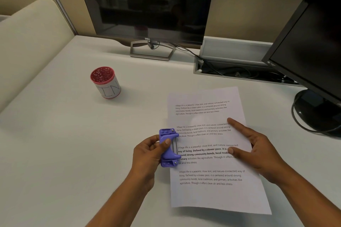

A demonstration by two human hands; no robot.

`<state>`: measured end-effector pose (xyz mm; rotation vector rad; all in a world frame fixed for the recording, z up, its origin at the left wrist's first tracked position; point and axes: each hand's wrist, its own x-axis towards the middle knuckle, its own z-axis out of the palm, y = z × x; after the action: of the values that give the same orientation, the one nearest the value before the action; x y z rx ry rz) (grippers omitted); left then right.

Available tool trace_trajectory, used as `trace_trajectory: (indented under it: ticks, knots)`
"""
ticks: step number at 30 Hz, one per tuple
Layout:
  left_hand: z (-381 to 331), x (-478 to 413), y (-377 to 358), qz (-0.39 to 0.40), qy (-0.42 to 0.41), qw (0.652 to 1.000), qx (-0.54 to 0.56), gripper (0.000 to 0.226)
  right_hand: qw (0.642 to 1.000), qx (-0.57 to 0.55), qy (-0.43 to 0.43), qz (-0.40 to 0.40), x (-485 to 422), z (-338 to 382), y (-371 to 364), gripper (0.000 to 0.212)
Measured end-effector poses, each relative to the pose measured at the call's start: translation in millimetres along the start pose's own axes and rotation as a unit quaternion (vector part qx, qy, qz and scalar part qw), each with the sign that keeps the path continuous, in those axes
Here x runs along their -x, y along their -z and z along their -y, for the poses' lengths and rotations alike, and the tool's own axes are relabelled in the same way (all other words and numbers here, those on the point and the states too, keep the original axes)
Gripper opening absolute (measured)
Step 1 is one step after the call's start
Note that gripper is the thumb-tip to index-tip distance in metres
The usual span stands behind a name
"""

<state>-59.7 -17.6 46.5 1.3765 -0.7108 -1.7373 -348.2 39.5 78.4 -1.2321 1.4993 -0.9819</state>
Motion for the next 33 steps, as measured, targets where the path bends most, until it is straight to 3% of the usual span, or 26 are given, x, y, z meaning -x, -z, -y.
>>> trace_trajectory:
  ticks: [33]
  knots:
    - [-7,3,-3,0.008,0.012,0.999,-0.028,0.048,0.999,-0.035,0.000,-0.014,10,9,0,0.074]
